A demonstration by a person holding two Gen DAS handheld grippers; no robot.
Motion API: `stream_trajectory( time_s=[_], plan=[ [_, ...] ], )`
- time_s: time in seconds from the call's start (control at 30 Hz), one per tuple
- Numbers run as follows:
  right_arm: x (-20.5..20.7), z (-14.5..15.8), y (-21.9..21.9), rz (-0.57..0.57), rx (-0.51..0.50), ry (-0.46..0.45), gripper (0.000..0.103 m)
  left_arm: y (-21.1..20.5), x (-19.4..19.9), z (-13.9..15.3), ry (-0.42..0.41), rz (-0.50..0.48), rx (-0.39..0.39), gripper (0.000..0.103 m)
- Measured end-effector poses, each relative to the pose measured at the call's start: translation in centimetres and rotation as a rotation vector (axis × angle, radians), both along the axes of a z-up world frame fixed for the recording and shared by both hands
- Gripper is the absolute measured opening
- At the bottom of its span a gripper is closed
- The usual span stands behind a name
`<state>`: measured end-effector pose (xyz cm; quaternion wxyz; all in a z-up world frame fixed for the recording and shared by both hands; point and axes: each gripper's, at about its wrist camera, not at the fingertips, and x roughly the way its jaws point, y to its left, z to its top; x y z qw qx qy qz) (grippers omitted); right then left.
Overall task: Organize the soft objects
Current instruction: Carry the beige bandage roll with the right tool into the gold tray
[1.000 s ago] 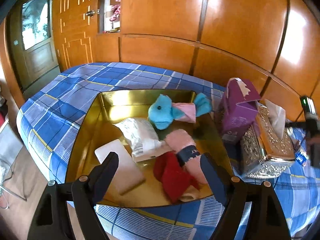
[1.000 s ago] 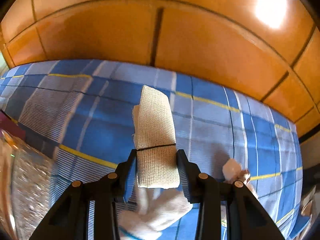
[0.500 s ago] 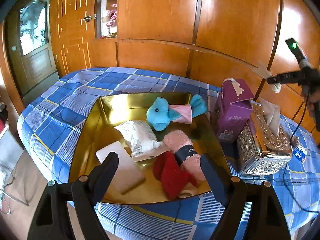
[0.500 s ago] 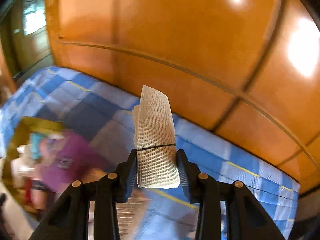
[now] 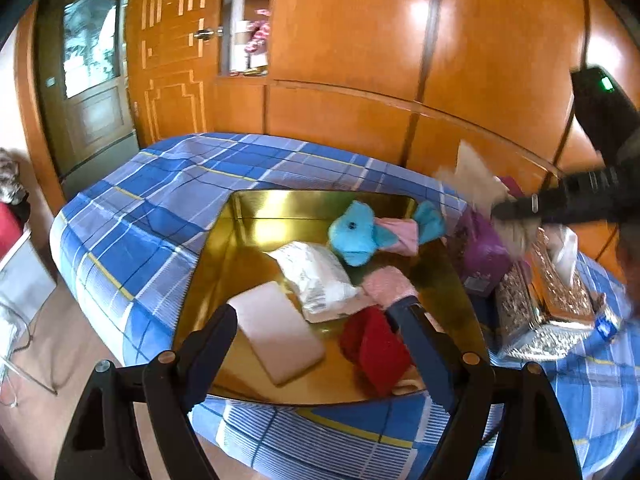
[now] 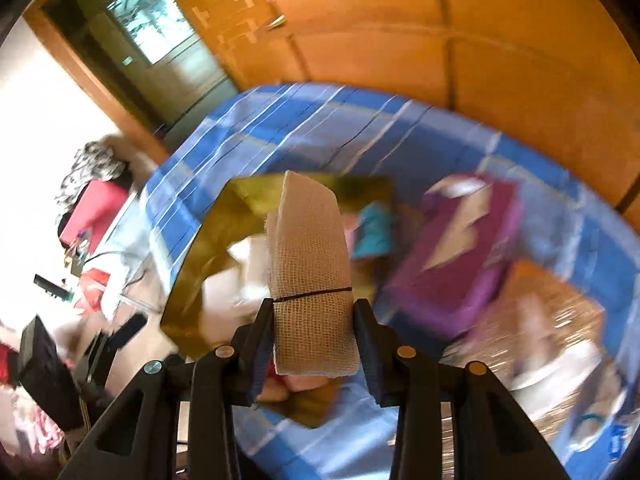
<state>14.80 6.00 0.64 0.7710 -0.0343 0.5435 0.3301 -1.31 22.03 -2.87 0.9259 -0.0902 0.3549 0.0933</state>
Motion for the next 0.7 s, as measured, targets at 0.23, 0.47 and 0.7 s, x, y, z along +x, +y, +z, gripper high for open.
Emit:
stream_trajectory(
  time_s=[0.23,0.47,0.7],
  plan=[
    [-2.9,-4.5,3.3,0.002,-0.029,-0.047,0.038,3.1,-0.4,0.0,-0.007,0.090,-0.021,0.084],
    [-4.6,-8.6,7.7,0.067,-0.047,-0.023,0.038,3.8,-0.7,0.2,-0.029,0.116,-0.021,0.084],
    [-4.8,-10.7,8.4,0.034,-0.203,-0.115,0.039,3.1,-0.7,0.3,-0.032,0.097,-0.011,0.085]
  ],
)
